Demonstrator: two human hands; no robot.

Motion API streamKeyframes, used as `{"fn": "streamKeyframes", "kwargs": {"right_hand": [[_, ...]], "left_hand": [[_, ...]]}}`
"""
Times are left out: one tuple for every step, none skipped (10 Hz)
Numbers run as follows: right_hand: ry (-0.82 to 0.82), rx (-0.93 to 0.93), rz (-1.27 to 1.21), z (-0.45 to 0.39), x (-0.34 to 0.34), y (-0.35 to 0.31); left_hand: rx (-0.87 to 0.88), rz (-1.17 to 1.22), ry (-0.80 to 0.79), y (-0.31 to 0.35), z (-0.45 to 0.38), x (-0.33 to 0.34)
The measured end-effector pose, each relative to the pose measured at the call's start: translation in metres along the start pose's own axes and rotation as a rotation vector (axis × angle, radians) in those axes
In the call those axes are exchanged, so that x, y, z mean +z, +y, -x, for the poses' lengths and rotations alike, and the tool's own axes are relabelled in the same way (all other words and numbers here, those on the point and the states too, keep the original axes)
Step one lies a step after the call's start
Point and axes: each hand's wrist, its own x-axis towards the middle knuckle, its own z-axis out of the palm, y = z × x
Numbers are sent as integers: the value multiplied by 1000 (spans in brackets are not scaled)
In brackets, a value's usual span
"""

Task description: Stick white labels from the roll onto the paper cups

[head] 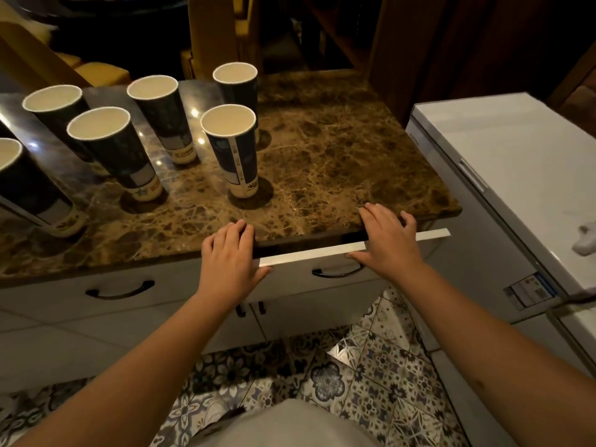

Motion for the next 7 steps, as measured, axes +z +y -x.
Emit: {"fn": "streamKeyframes", "kwargs": {"right_hand": [[61,46,8,-9,2,-4],[108,88,6,-15,7,-11],[99,135,1,-18,6,-17],[89,143,22,-18,6,-18],[53,153,-14,-15,4,-20],[2,171,-61,-10,-1,-25],[-91,123,-123,3,-9,-39]], "left_hand": [[-38,47,51,-3,-9,6],[-61,81,107,-3,-14,12],[-103,118,112,-1,-16,14],[-100,118,127,-2,-17,15],[-79,145,70,-3,-13,8],[-14,170,10,-10,-6,-3],[-36,214,-53,-15,11,-19]]}}
